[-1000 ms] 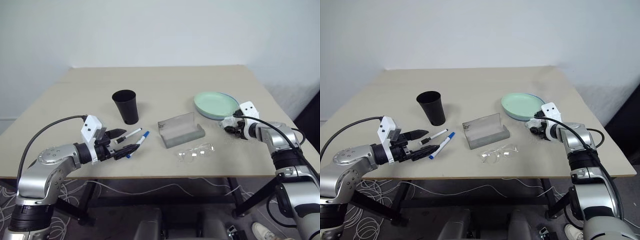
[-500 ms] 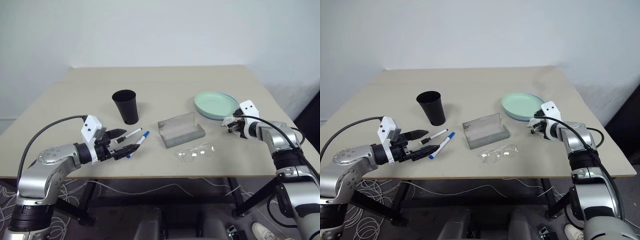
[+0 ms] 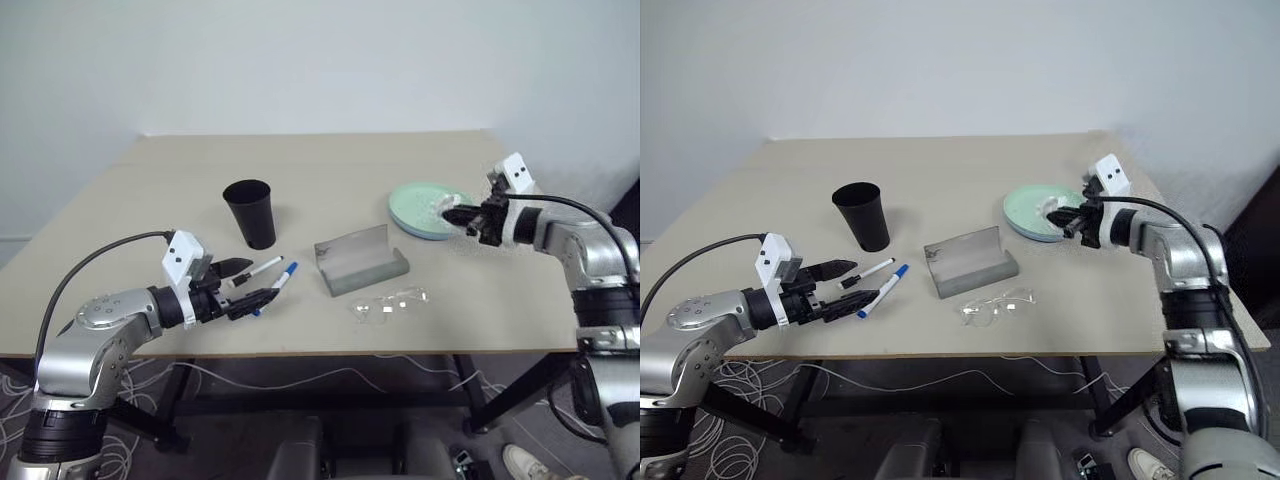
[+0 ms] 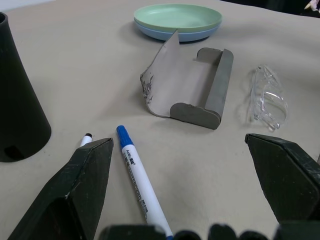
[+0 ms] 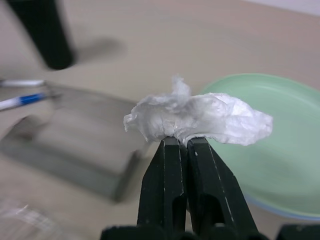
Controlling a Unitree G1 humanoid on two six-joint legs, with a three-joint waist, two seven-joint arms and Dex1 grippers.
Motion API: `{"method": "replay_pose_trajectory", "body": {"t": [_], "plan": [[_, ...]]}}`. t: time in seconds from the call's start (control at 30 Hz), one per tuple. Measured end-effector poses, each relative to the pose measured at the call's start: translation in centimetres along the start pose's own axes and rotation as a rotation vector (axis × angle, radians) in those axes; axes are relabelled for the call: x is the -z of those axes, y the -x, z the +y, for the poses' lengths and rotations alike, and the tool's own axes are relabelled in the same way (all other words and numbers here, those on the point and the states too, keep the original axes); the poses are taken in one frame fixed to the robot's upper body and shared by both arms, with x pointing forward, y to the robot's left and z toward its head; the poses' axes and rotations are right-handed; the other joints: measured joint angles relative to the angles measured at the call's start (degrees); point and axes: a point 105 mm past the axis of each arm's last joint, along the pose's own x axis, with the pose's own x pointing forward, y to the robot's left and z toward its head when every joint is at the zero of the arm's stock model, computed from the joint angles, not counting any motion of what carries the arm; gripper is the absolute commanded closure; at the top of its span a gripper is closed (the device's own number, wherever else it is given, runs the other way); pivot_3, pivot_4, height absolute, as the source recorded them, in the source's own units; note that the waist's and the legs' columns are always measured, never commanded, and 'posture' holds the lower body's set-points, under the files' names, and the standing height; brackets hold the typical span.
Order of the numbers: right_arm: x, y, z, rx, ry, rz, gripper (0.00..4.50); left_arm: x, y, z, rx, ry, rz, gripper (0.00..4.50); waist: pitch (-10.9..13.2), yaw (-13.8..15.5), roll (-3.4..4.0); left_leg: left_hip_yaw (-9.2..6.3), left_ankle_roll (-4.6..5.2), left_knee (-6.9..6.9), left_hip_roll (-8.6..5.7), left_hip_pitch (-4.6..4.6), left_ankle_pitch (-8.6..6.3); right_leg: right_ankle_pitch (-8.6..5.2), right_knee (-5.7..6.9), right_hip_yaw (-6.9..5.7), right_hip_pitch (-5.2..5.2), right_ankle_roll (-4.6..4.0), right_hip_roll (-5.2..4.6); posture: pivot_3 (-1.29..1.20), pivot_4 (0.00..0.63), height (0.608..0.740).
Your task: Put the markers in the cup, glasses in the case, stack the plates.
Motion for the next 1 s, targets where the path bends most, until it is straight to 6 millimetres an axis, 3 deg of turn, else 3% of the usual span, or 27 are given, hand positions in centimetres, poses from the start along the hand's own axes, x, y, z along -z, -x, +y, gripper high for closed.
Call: {"method": "replay_pose_trajectory", "body": {"t": [0.13,0.3,0.47,0.73,1.0], "plan": [[1.0,-2.0,-1.0,0.084,-0.019,0.032,4.47,-0.1,0.0,0.0,0.0,-0.003,-0.003,0.0,0.0,0.08,0.0,0.0,-0.04,-0.03,-0.01,-0.09,-0.01,0.08,0.03,-0.02,-0.11,-0.26,0.01,0.0,0.0,0.629],[0.6,-5.0,-2.1,0.21,-0.01,0.021,4.47,-0.3,-0.1,0.1,-0.003,-0.006,-0.009,0.0,0.0,-0.11,0.0,0.09,-0.06,-0.01,-0.03,-0.13,0.0,0.08,0.12,0.07,-0.21,-0.27,0.08,0.0,0.0,0.629],[-0.7,-6.2,-2.6,0.313,0.03,-0.029,2.83,-0.3,-0.1,0.2,-0.009,-0.005,-0.01,0.0,0.0,-0.05,0.0,0.08,-0.05,0.0,-0.02,-0.12,0.01,0.08,0.22,0.1,-0.23,-0.27,0.19,0.0,0.0,0.629],[-0.2,-6.1,-3.4,0.388,0.042,-0.04,0.01,-0.1,-0.2,-0.1,-0.022,-0.004,-0.011,0.0,-0.01,-0.11,0.01,0.16,0.06,0.0,0.02,-0.1,0.13,0.09,0.24,0.39,-0.28,-0.29,0.62,0.0,0.0,0.629],[-1.3,-4.9,-4.0,0.341,0.099,-0.061,0.01,-1.4,-0.9,-0.1,-0.006,-0.037,-0.04,0.0,-0.01,-0.06,0.01,0.17,-0.02,0.04,0.08,-0.09,0.15,0.09,0.29,0.65,-0.34,-0.3,0.93,0.0,0.0,0.629]]}}
